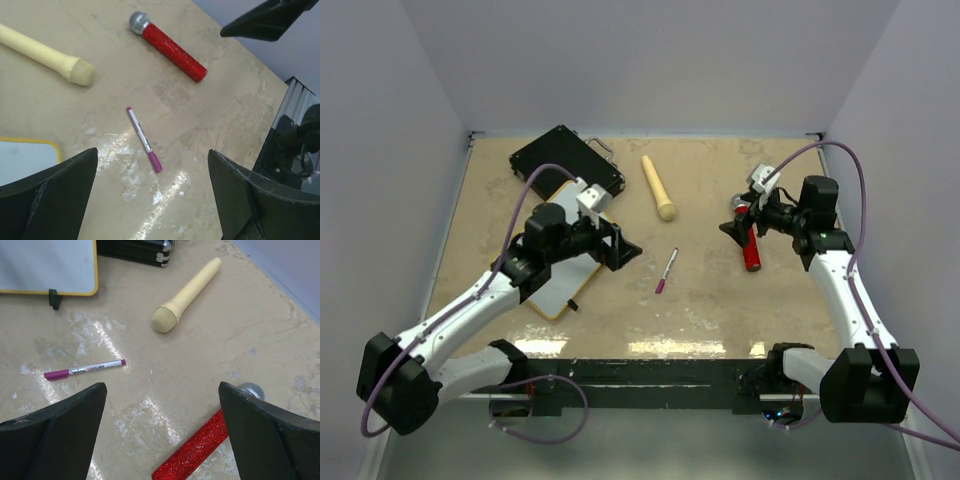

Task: Write a sentence on the whiteboard
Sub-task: Pick up the whiteboard marker from the center of the board.

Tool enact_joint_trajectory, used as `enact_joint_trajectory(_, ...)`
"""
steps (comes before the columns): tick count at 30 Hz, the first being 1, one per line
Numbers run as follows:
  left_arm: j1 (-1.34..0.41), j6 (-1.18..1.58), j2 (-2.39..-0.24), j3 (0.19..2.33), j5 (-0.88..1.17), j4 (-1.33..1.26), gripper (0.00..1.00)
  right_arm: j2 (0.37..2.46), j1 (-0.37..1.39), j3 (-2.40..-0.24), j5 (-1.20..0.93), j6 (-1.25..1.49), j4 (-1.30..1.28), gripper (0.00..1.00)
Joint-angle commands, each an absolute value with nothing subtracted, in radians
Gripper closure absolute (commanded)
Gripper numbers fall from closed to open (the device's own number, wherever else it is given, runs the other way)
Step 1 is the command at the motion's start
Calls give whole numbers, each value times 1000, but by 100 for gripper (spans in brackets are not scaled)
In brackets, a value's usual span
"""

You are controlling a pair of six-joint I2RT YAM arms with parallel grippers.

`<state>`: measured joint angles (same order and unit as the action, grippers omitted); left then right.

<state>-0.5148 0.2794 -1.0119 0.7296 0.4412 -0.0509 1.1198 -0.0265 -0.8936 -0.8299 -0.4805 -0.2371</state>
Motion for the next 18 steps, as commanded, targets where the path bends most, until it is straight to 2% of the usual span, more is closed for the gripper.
enact_joint_trajectory(1, -661, 310, -1145, 827, 278, -2, 5, 1120, -26, -905, -821, -589, -275, 1)
enact_joint_trajectory(7, -805, 316, -1401, 984, 129, 139, 11, 1124, -26, -904, -818, -577, -268, 1)
enact_joint_trajectory(10, -848, 307, -1517, 1064, 42, 222, 18, 1121, -28, -904, -811, -575, -267, 1)
enact_joint_trajectory(14, -882, 295, -1612, 1129, -30, 290, 24, 1120, -28, -903, -805, -575, -267, 1)
enact_joint_trajectory(18, -908, 288, -1660, 1157, -41, 311, 25, 1121, -28, -904, -808, -578, -275, 1)
